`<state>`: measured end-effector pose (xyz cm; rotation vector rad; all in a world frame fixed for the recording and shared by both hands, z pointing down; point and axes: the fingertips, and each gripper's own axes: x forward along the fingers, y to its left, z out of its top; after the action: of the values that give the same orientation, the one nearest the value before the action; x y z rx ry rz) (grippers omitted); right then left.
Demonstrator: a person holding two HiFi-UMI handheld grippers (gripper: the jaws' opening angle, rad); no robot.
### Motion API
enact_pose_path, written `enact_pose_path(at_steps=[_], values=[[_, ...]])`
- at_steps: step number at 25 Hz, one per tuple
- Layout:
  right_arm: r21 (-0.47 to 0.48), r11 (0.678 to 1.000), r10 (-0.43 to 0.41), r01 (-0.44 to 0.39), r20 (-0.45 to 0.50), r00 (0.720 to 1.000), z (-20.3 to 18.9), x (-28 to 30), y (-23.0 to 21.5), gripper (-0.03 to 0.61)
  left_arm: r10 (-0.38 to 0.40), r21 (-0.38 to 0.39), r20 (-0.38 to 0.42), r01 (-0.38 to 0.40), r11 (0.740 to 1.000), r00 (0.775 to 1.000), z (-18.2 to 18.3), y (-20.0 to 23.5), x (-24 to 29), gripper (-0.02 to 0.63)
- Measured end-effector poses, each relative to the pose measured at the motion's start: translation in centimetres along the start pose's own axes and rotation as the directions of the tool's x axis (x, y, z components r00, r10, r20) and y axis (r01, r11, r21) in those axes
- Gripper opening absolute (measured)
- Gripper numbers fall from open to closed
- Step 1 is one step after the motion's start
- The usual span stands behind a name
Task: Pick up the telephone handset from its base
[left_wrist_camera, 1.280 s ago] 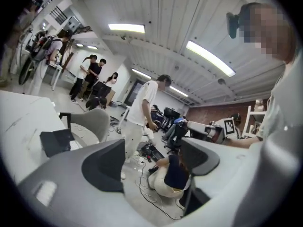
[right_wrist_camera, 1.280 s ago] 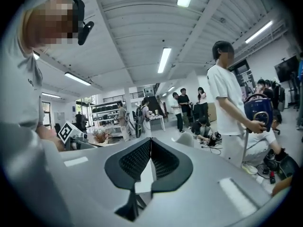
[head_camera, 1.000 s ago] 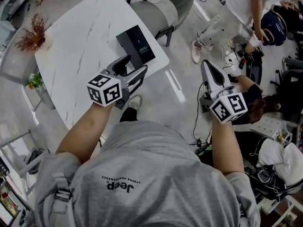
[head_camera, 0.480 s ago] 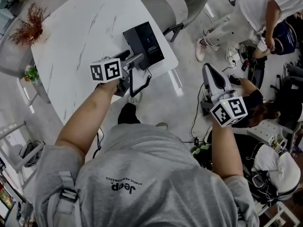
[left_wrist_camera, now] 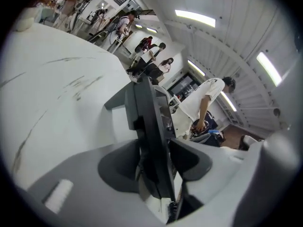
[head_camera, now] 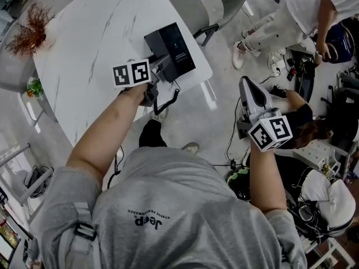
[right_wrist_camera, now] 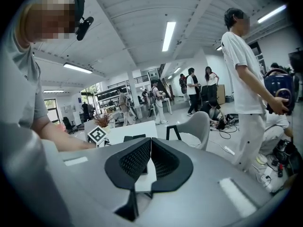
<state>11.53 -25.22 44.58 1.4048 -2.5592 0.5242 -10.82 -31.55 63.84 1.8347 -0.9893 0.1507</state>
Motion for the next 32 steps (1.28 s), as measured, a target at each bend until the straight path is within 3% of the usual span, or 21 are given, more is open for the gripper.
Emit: enact_pose_path(at_steps=[6,9,14,20,26,32], values=[[0.016,1.000,-0.023,0.023,0.004,1.000,0.0,-0.7,-0.2,0.006,0.072,0.059,-0.037,-0.069,0.996,0.997,-0.1,0.2,-0.6,0.184],[0.020,0.999,-0.040,0.040,0.015,0.999,0.3,-1.4,-0.4,0.006,0.076,0.034,-0.034,-0.074,0.997,0.997,0.0,-0.4,-1.1,0.149],[0.019,0.998,-0.062,0.062,0.039,0.997,1.3,-3.2,-0.6,0.006,0.034,0.040,-0.008,-0.034,0.999,0.999,0.6,-2.6,-2.5,0.140],[0.015,0.994,-0.105,0.104,0.096,0.990,3.1,-7.0,-1.1,0.006,-0.100,0.123,0.025,0.096,0.988,0.995,2.3,-9.0,-4.9,0.138],[0.020,0.985,-0.171,0.170,0.154,0.973,4.7,-12.3,-1.8,0.006,-0.265,0.269,0.016,0.252,0.930,0.964,2.6,-18.8,-6.8,0.138],[0.037,0.963,-0.269,0.267,0.222,0.937,5.9,-19.7,-2.5,0.006,-0.429,0.405,-0.068,0.418,0.813,0.901,1.1,-29.5,-7.6,0.138]])
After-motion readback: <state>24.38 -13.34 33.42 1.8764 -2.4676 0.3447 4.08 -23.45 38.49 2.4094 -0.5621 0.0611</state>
